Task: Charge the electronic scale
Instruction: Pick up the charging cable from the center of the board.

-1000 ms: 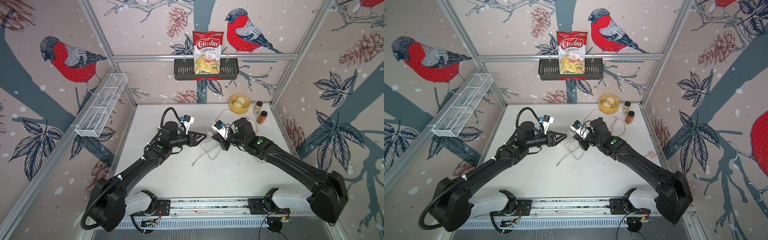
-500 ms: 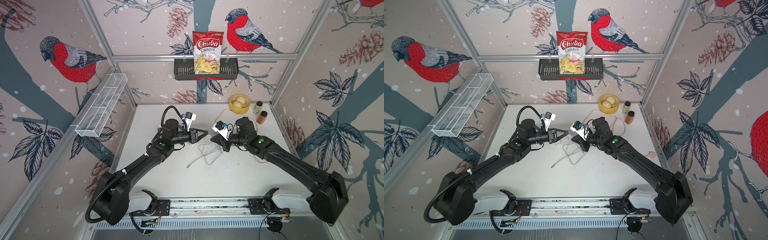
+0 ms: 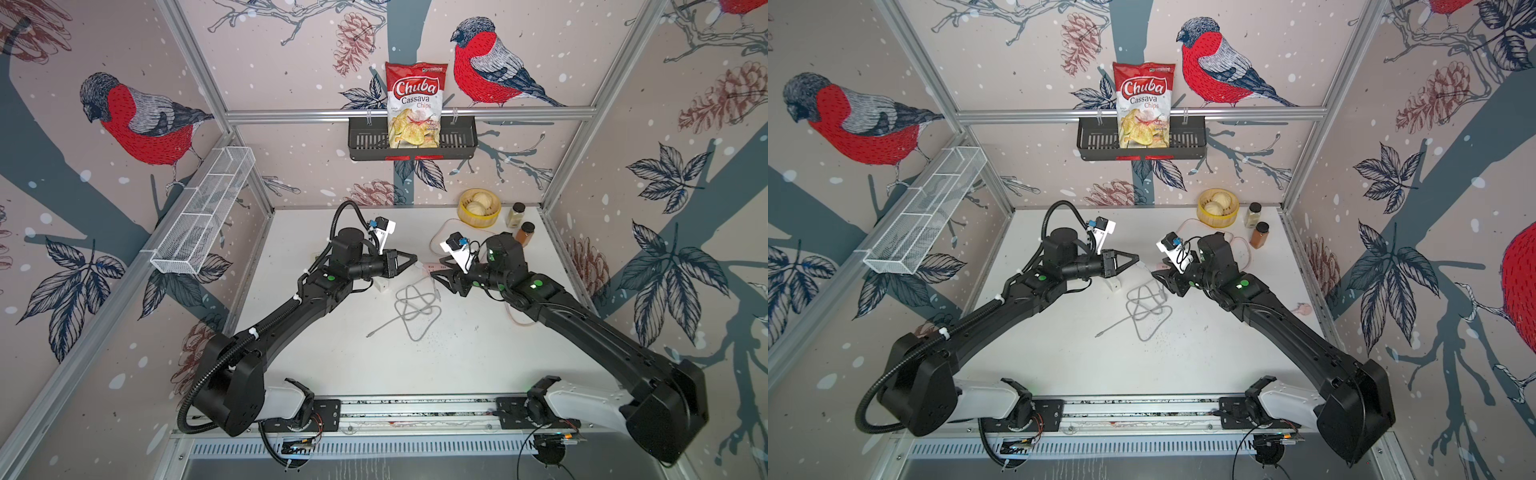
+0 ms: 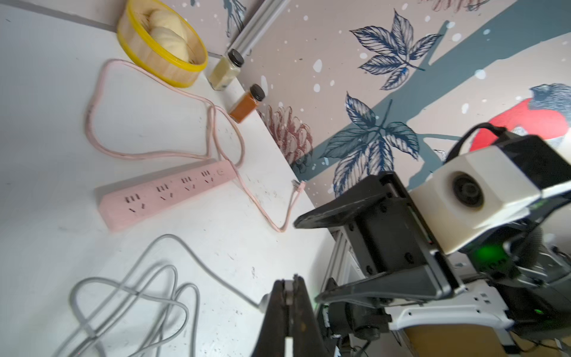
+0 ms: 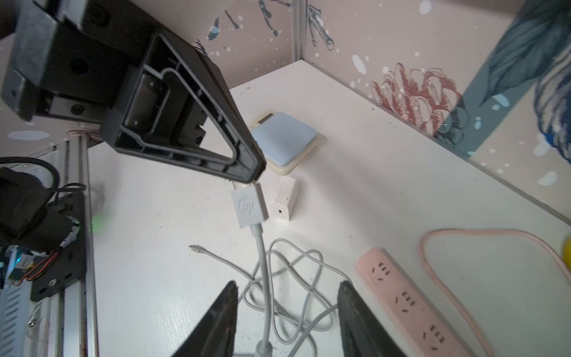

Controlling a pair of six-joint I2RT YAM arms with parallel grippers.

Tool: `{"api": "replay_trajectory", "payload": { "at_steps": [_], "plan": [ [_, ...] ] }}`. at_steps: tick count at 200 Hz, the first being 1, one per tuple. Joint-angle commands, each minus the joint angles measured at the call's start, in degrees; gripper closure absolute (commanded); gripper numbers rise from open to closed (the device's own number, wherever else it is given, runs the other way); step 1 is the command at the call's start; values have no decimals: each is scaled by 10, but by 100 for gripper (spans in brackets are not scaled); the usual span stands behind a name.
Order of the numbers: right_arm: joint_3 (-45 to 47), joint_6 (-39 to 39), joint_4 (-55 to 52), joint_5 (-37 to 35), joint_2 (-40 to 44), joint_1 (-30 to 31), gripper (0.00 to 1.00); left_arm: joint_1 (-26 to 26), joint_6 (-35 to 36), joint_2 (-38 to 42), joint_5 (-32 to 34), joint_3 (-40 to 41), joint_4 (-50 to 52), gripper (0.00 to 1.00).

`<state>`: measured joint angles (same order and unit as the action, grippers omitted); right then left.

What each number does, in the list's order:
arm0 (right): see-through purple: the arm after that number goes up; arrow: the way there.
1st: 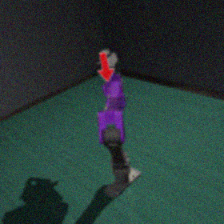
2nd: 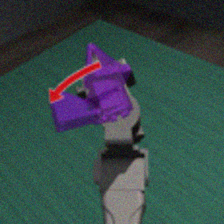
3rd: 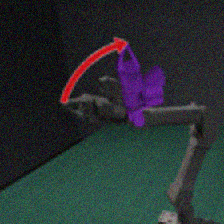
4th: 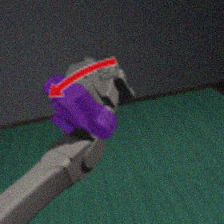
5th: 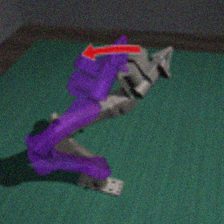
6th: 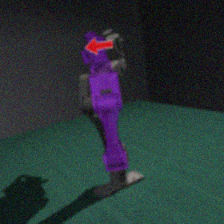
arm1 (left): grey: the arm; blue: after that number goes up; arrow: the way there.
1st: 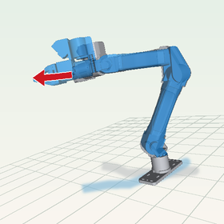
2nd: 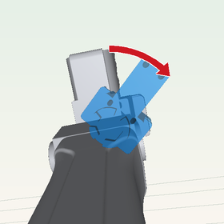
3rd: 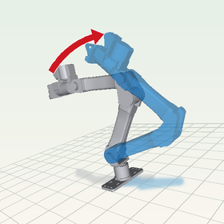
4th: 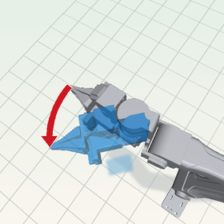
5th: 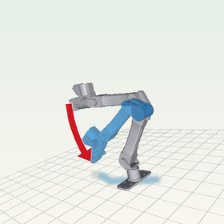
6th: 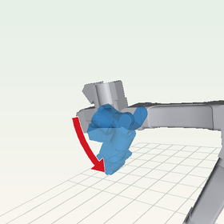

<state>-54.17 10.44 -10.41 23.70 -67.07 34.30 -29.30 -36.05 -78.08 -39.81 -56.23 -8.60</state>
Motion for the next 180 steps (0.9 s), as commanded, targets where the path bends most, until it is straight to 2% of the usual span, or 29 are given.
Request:
{"api": "replay_trajectory", "payload": {
  "at_steps": [1,38,66,110,127,180],
  "plan": [
    [27,-20,8,-40,32,-5,43,-3,48,-15,37,-34,86,100],
    [47,-24,52,5,45,11,40,-11,38,-35,14,-55,78,100],
    [20,-11,55,-14,-3,42,43,-14,31,-42,2,-65,76,100],
    [-45,28,13,-103,-84,80,58,-14,24,-40,-16,-67,82,100],
    [-51,38,19,-129,-96,88,67,-15,25,-39,-21,-65,86,100],
    [-50,55,16,-127,-92,94,84,-15,35,-37,-28,-61,100,100]
  ]
}}
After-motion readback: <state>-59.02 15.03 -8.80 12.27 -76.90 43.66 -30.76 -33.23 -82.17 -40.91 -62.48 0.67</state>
